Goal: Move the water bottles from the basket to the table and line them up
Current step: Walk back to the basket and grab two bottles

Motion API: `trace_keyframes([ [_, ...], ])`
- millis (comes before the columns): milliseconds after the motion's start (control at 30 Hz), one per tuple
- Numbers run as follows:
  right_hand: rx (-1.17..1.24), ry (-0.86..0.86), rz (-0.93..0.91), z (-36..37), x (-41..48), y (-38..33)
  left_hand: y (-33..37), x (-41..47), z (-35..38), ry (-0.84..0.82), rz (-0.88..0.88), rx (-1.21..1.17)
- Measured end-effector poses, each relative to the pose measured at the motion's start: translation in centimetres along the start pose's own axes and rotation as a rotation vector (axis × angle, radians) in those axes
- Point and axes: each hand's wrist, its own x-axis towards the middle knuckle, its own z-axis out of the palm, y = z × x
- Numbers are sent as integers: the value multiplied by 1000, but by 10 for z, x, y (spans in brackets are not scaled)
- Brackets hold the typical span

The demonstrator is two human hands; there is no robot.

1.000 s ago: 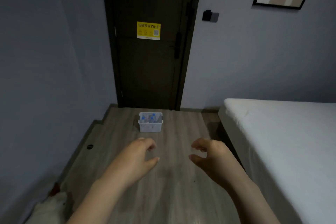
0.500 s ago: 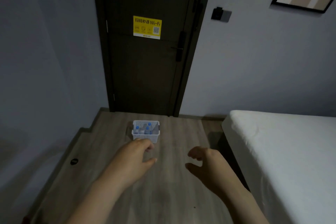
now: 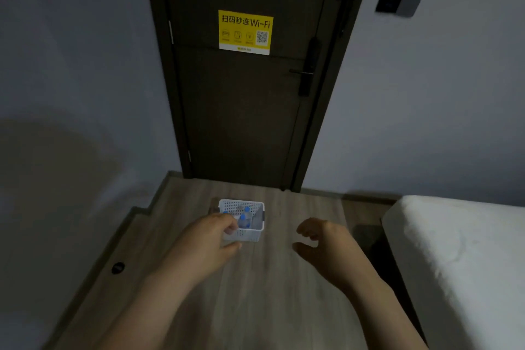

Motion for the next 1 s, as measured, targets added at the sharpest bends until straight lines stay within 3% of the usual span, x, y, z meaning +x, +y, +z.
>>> trace_keyframes([
  [400, 43, -112, -23, 7, 176, 44, -36, 165, 16, -71, -68, -15],
  [733, 28, -244, 68, 34, 328, 49, -103, 321, 27, -205, -126, -125],
  [1000, 91, -206, 98, 66, 427, 77, -146, 421, 58, -324, -155, -54],
])
